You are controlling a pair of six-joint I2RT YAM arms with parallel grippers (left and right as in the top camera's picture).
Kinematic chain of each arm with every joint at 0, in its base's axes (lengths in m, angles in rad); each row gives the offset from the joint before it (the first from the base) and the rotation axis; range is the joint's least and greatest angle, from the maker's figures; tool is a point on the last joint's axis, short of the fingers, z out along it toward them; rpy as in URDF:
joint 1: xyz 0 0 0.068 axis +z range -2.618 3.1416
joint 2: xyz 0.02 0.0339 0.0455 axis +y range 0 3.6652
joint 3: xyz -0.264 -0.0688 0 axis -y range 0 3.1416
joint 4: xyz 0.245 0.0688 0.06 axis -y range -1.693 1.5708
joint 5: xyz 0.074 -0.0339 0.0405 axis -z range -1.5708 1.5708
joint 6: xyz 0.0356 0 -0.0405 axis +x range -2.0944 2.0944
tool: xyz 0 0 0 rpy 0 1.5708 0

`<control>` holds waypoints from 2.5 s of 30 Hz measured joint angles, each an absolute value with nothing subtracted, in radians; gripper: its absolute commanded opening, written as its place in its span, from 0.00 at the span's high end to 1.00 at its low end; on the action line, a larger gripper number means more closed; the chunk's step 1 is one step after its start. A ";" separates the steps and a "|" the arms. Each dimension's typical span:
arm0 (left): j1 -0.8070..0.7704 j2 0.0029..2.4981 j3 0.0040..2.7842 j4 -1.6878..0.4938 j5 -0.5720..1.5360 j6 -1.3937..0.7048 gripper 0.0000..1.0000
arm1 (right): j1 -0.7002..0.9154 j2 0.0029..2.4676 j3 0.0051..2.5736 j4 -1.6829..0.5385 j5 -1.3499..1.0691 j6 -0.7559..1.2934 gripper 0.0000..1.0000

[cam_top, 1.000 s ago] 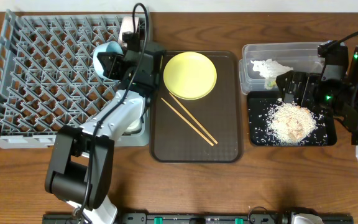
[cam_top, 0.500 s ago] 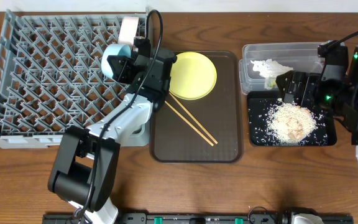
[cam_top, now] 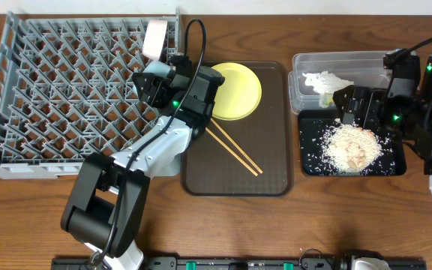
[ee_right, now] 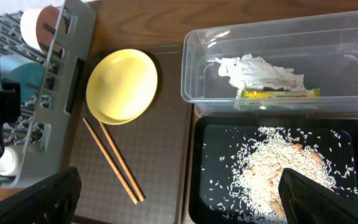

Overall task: Sort waste into correct bins and load items into the dishwasher
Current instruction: 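Release blue bowl and move left gripper to yellow plate, then grasp yellow plate edge with left gripper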

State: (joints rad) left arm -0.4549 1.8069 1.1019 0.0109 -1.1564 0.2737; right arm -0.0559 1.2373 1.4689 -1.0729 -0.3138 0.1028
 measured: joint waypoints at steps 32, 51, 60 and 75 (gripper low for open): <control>-0.603 1.721 1.303 -0.397 -0.101 -0.245 0.23 | -0.056 1.237 1.469 -1.073 -0.314 0.103 0.01; -0.643 2.011 1.302 -0.196 0.159 -0.418 0.27 | -0.056 1.237 1.469 -1.073 -0.314 0.103 0.01; -0.651 2.024 1.302 -0.174 0.143 -0.418 0.28 | -0.056 1.237 1.469 -1.073 -0.314 0.103 0.01; -0.706 1.999 1.309 -0.157 -0.070 -0.226 0.28 | -0.056 1.237 1.469 -1.073 -0.314 0.103 0.01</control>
